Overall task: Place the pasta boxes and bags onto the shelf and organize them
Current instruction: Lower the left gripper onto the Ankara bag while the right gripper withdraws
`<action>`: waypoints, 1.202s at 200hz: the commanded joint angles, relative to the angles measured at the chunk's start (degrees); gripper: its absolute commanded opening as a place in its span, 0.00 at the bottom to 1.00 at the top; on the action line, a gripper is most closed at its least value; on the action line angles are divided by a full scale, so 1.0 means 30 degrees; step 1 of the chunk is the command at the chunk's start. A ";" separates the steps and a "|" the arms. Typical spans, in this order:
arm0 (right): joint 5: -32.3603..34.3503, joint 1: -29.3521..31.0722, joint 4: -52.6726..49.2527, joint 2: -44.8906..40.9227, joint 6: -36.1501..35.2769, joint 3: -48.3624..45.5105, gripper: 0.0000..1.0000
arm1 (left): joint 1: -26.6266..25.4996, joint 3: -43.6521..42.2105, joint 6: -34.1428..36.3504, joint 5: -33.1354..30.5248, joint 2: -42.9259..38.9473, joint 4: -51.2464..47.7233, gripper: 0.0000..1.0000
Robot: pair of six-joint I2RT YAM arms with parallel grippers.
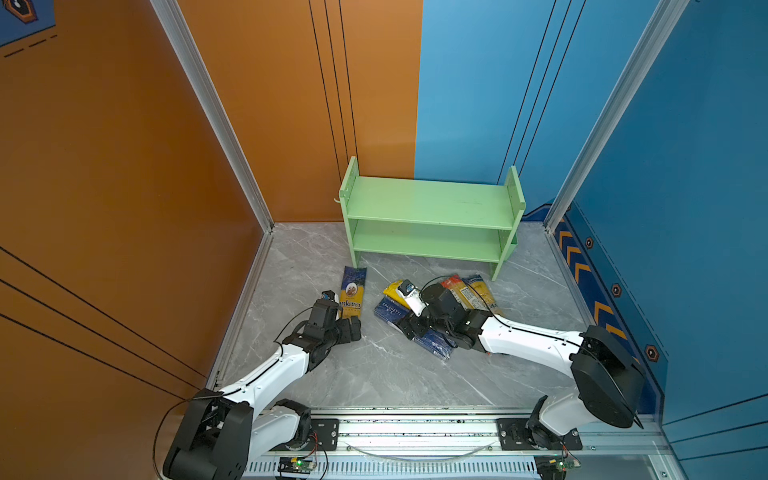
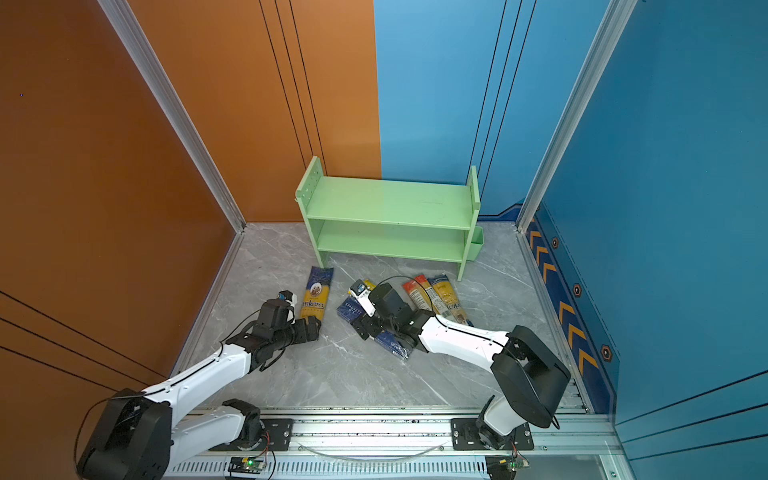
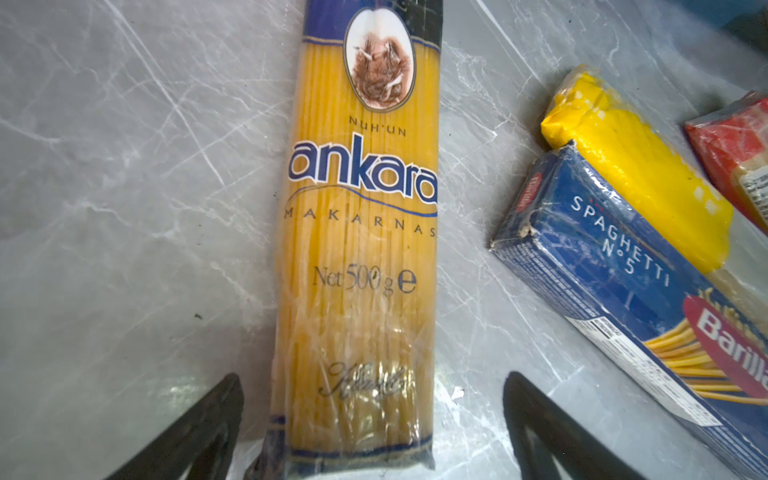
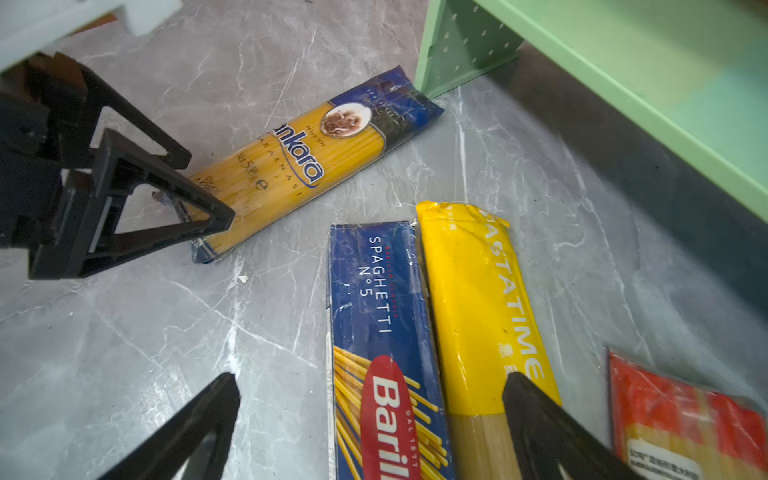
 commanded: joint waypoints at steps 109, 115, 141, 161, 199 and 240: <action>0.0443 -0.1155 0.0772 -0.1919 0.0906 -0.1560 0.97 | -0.0937 0.0490 0.0358 -0.1606 0.2524 0.2325 0.98; 0.0463 -0.1153 0.0783 -0.1921 0.0909 -0.1580 0.97 | -0.0922 0.0503 0.0368 -0.1686 0.2628 0.2324 0.99; 0.0421 -0.1210 0.0743 -0.1922 0.0914 -0.1625 0.97 | -0.0937 0.0612 0.0463 -0.1617 0.3052 0.2316 1.00; 0.0465 -0.1236 0.0823 -0.1971 0.0938 -0.1723 0.97 | -0.0985 0.0683 0.0471 -0.1614 0.3413 0.2354 1.00; 0.0457 -0.1258 0.0860 -0.1959 0.0968 -0.1801 0.97 | -0.1111 0.0736 0.0471 -0.1787 0.3881 0.2325 1.00; 0.0479 -0.1316 0.0940 -0.1921 0.0975 -0.1816 0.97 | -0.1200 0.0714 0.0195 -0.1907 0.3855 0.1591 1.00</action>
